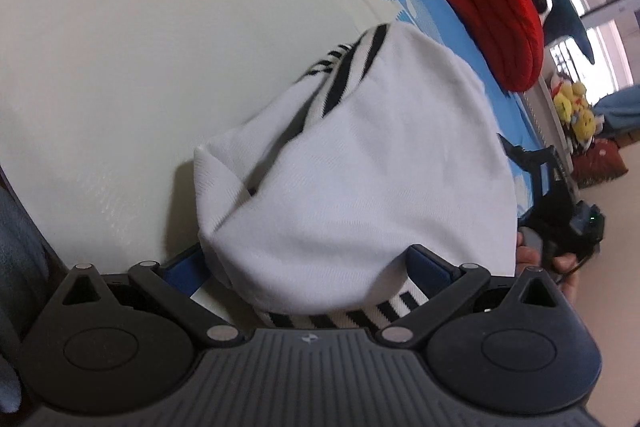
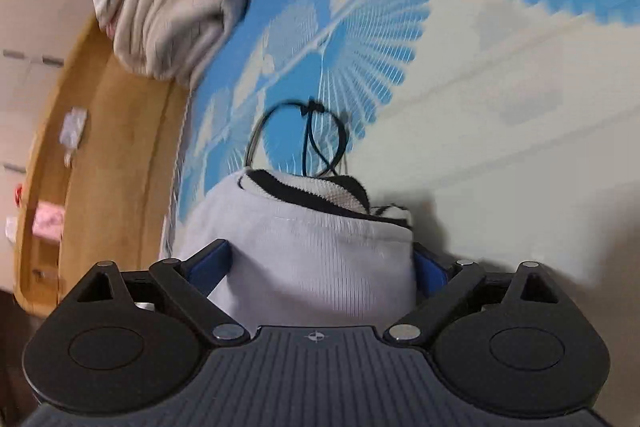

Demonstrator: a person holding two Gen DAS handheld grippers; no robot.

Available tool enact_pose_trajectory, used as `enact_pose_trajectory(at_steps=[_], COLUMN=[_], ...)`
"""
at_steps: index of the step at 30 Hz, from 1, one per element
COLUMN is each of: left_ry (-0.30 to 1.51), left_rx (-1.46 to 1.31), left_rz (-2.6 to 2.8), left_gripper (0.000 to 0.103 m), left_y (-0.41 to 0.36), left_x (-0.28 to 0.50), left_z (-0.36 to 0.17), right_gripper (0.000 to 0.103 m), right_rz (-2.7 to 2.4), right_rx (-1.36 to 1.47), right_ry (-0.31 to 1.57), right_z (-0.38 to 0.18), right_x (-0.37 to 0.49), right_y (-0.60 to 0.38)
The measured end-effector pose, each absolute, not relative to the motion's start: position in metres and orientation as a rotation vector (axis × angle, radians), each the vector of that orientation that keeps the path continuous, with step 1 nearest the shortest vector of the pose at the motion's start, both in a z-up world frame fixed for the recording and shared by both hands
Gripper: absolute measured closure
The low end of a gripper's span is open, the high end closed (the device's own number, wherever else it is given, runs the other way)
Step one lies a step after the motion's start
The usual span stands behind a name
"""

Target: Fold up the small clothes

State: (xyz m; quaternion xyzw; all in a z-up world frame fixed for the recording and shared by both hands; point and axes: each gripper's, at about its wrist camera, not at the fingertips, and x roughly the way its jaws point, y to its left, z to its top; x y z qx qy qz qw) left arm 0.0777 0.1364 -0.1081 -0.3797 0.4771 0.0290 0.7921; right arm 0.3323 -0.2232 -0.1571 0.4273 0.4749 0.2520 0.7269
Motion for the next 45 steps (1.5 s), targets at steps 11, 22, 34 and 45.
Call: enact_pose_trajectory(at_steps=[11,22,34,45], left_ry=[1.027,1.052,0.996,0.872], left_rx=[-0.652,-0.225,-0.167,-0.161], left_rz=[0.034,-0.318,-0.374,-0.123], left_gripper=[0.071,0.072,0.043,0.011], left_y=[0.151,0.036,-0.014,0.065], left_x=[0.149,0.421,0.484,0.422], left_z=[-0.093,-0.087,-0.094,-0.031], right_gripper=[0.065,0.066,0.066,0.027], right_rz=[0.377,0.172,0.222,0.065], right_rx=[0.840,1.001,0.918,0.352], right_ry=[0.961,0.905,0.941,0.891], right_z=[-0.130,-0.150,-0.143,-0.082], right_x=[0.318,0.250,0.251,0.225], right_y=[-0.240,-0.347,-0.345,-0.327])
